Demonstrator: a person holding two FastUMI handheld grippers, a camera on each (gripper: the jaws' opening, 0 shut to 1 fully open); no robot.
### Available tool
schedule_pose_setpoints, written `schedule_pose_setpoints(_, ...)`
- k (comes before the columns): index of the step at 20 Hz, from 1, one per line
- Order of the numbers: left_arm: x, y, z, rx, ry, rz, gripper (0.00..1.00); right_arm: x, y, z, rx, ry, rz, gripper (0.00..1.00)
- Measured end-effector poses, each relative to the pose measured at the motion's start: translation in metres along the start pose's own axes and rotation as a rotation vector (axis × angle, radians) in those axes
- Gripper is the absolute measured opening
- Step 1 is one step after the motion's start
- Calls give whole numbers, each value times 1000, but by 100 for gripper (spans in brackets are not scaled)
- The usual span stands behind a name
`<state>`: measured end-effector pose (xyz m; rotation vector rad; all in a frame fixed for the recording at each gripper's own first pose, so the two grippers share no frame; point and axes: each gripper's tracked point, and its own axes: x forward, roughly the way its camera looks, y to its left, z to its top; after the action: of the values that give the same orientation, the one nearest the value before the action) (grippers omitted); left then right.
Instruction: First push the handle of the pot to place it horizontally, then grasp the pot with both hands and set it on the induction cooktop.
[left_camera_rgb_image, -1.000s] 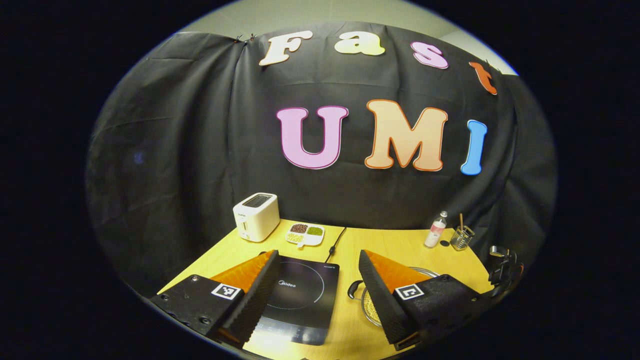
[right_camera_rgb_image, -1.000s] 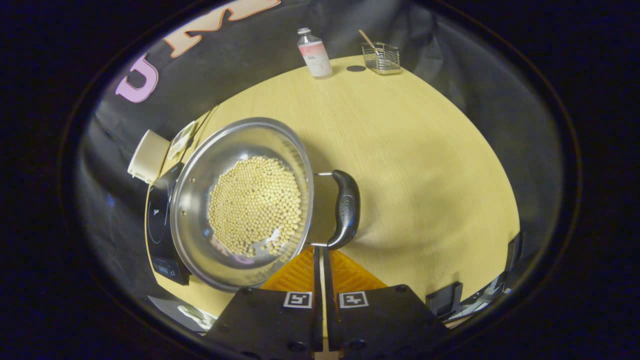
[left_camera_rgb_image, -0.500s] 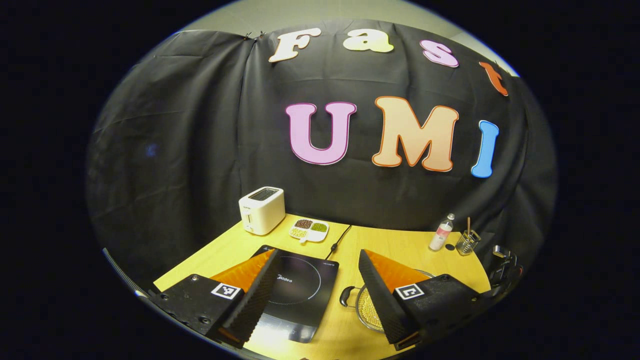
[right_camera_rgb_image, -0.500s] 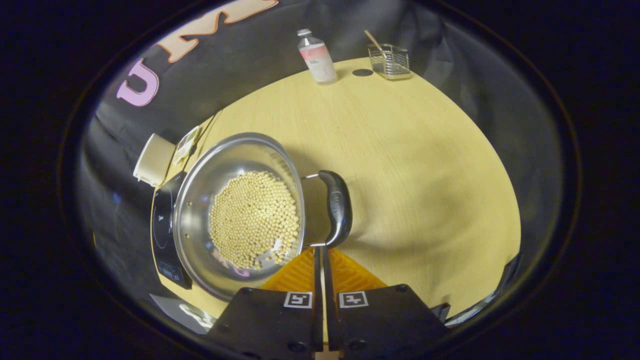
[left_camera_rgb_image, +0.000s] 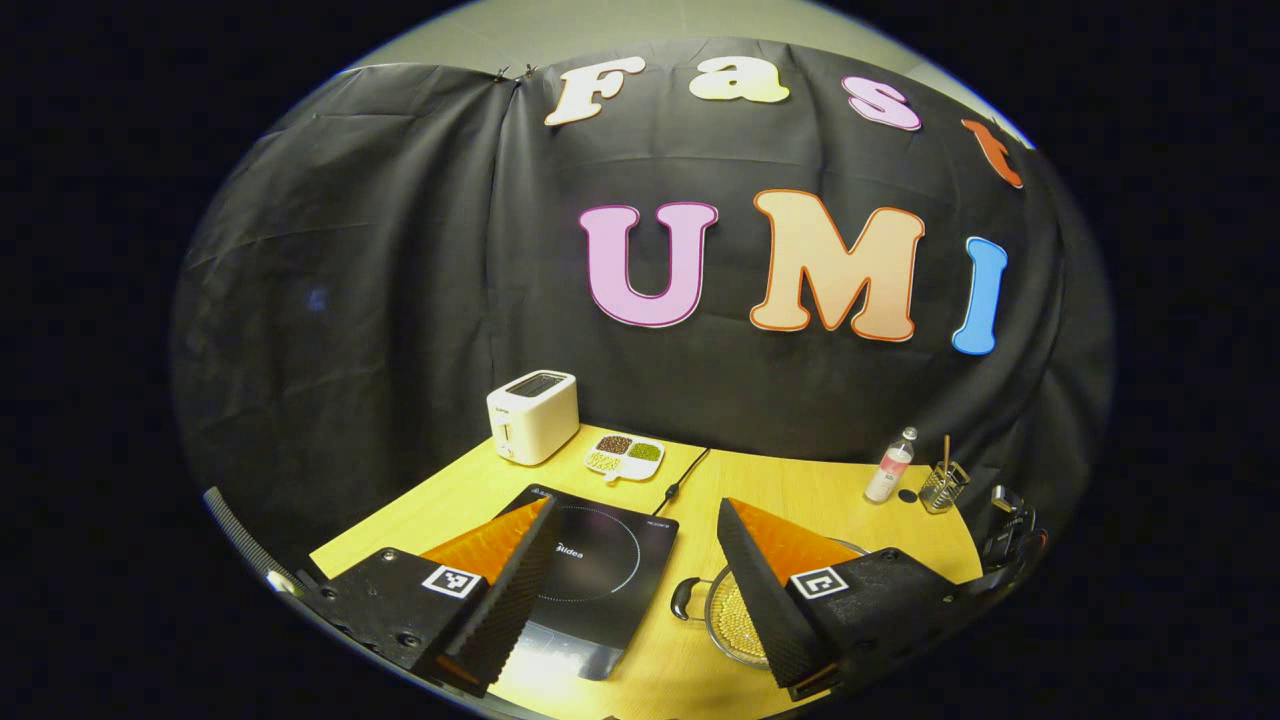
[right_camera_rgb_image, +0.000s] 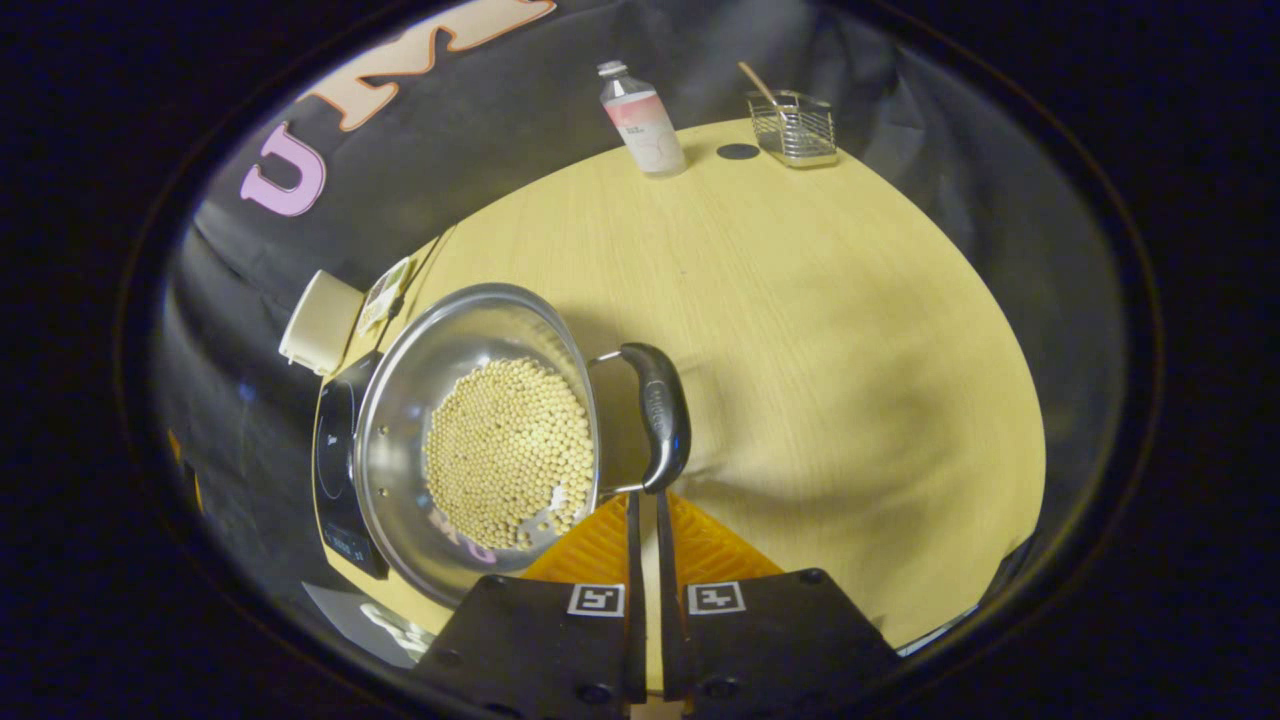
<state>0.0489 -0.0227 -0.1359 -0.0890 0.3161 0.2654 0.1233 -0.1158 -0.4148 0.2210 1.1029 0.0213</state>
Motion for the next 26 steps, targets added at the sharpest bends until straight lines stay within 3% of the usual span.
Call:
schedule_pose_setpoints(1,0,0,-1,-5,3,1,96,-2,0,-1,5,8,10,9)
schedule_pose_setpoints(2,1,-1,-2,-9,7,2,96,-4,-1,-2,12,13,16,9)
schedule_pose_setpoints(3,1,-1,-5,-11,12,4,96,-6,-5,-1,17,15,18,0)
schedule_pose_setpoints(4,2,0,-7,-11,17,6,96,-9,-8,-2,22,20,19,0)
schedule_pose_setpoints(5,3,1,-9,-9,23,9,96,-11,-12,-2,27,26,23,10)
schedule_pose_setpoints(7,5,2,-15,-9,39,13,96,-19,-16,-2,48,35,40,11)
schedule_pose_setpoints(8,6,2,-19,-11,50,12,96,-23,-17,-2,63,37,48,20)
schedule_pose_setpoints(9,6,1,-22,-14,58,10,96,-27,-19,1,87,31,55,13)
schedule_pose_setpoints(10,8,0,-24,-15,65,7,97,-29,-17,4,112,31,77,29)
schedule_pose_setpoints(11,10,-1,-28,-15,75,3,97,-29,-16,6,133,29,88,29)
schedule_pose_setpoints(12,12,-1,-31,-14,87,-2,96,-33,-14,10,147,26,106,49)
schedule_pose_setpoints(16,23,-18,-52,-46,164,-79,97,-30,-12,27,131,5,128,84)
schedule_pose_setpoints(17,26,-22,-59,-58,187,-103,96,-29,-9,31,128,3,138,87)
schedule_pose_setpoints(18,31,-27,-65,-67,214,-127,94,-28,-5,35,129,5,153,99)
schedule_pose_setpoints(26,73,-47,-133,-84,459,-266,95,2,9,39,113,70,189,100)
